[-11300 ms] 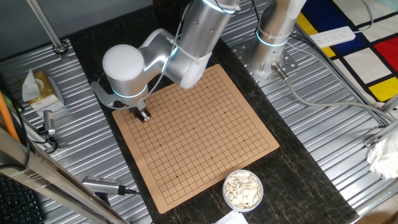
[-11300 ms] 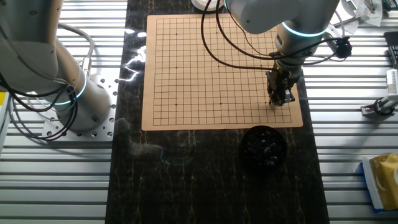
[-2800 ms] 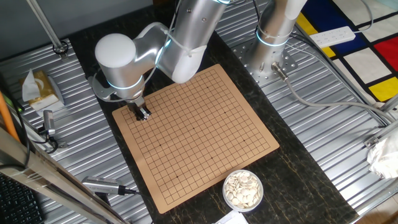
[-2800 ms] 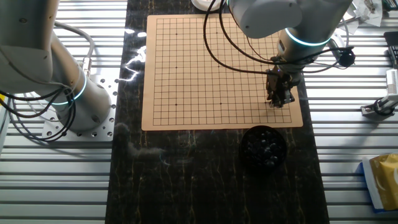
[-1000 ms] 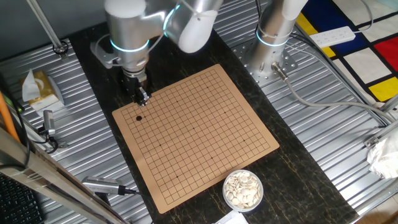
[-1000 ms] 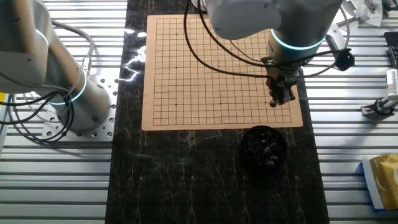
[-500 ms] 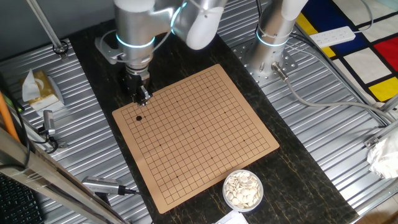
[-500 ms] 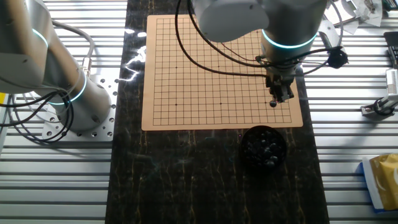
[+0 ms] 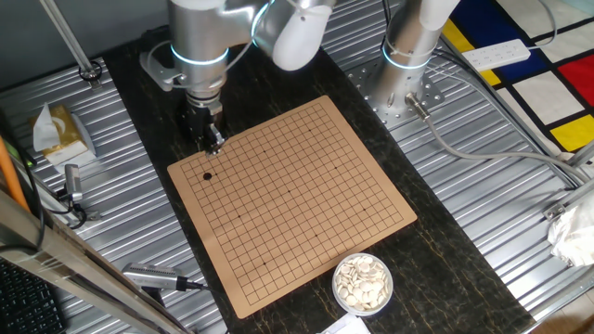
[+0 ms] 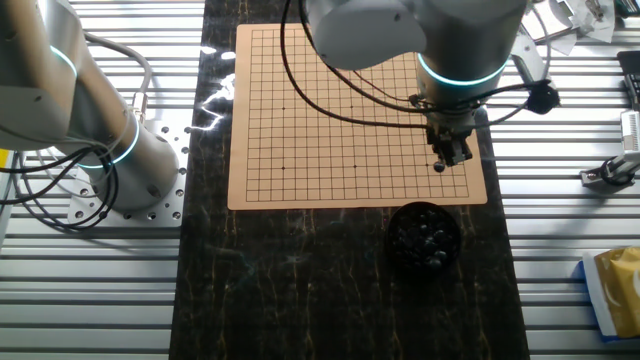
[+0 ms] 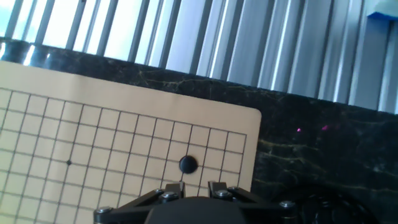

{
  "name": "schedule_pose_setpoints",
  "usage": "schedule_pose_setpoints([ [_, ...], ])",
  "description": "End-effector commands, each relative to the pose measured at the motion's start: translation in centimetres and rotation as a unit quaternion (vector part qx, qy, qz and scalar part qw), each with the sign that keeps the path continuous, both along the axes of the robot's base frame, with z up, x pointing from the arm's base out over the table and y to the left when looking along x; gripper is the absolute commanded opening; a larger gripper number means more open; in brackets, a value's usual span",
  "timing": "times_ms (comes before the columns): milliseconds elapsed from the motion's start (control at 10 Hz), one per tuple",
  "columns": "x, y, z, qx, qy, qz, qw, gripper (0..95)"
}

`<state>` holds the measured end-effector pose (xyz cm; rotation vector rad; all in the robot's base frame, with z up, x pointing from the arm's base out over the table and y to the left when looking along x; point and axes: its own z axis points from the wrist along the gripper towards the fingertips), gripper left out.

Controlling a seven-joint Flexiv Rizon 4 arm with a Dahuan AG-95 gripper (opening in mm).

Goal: Play the first move as black on the 3-4 point in the upper right corner of the Go board

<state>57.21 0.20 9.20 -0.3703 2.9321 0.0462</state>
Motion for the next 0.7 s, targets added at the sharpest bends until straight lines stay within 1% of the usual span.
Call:
schedule_pose_setpoints([
  [100, -0.23, -0.07, 0.03, 0.001, 0.006, -0.005, 1.0, 19.0],
  [300, -0.28, -0.12, 0.05, 0.002, 0.016, -0.014, 0.9998, 19.0],
  [500, -0.42, -0.28, 0.18, 0.027, 0.014, -0.013, 0.9994, 19.0],
  [600, -0.43, -0.29, 0.18, 0.032, 0.017, -0.016, 0.9992, 19.0],
  [700, -0.44, -0.3, 0.18, 0.032, 0.018, -0.019, 0.9991, 19.0],
])
